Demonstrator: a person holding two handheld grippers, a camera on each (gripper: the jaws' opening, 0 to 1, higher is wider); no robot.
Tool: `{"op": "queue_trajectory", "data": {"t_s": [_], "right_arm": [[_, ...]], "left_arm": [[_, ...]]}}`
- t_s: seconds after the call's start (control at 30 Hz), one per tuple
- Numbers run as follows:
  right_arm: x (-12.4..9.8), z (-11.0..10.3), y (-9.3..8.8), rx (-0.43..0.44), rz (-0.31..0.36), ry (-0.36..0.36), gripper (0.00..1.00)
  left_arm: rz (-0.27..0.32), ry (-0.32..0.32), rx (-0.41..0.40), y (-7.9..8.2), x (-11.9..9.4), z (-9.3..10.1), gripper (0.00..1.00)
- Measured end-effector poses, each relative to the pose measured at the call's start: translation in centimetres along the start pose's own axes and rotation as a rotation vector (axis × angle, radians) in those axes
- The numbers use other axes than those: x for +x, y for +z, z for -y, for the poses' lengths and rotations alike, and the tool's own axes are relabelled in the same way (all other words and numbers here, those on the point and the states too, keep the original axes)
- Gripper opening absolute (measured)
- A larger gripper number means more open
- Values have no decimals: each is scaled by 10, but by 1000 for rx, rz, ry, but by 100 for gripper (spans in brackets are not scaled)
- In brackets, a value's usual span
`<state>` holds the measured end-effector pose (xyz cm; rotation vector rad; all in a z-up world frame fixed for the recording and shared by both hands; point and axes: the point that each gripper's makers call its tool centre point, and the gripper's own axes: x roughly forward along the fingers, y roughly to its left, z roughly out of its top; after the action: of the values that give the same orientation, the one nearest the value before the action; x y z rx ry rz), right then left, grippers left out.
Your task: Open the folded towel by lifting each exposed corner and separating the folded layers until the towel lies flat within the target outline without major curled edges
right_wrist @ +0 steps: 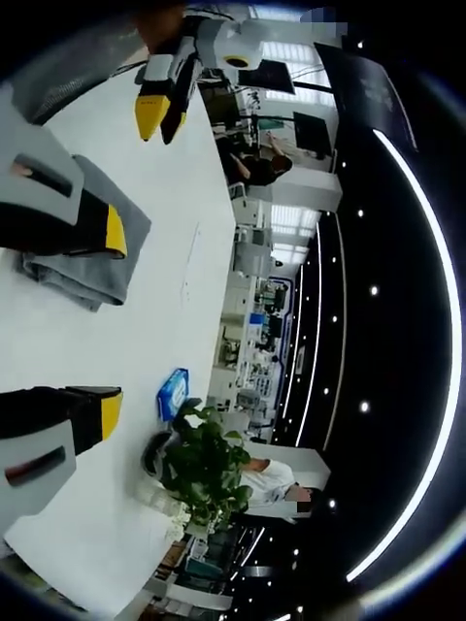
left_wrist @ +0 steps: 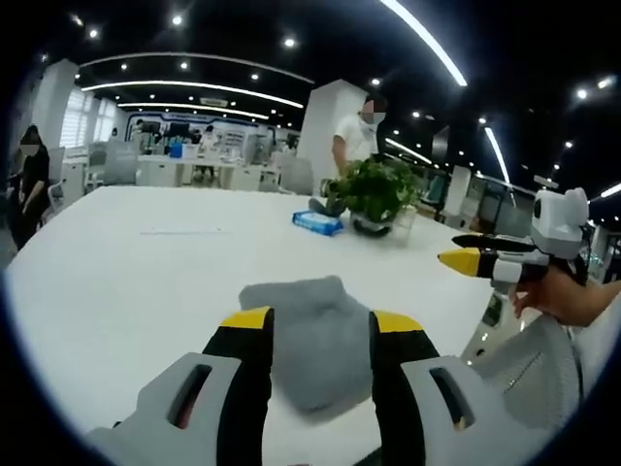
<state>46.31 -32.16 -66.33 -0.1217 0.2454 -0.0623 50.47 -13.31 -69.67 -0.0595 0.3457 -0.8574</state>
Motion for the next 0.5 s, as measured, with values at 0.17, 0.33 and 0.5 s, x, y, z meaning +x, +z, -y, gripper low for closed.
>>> {"op": "queue_trajectory", "data": {"t_s": [0.17, 0.33, 0.5], "right_arm": [[0, 3, 0, -15, -1, -18, 52], [-1, 8, -2, -8, -6, -38, 53], [1, 7, -5, -23, -23, -40, 53]], "left_arm": [[-39, -46, 42, -12, 15, 12, 38], [-119, -100, 126, -37, 32, 19, 38], [-162, -155, 166, -54, 48, 29, 38]]}}
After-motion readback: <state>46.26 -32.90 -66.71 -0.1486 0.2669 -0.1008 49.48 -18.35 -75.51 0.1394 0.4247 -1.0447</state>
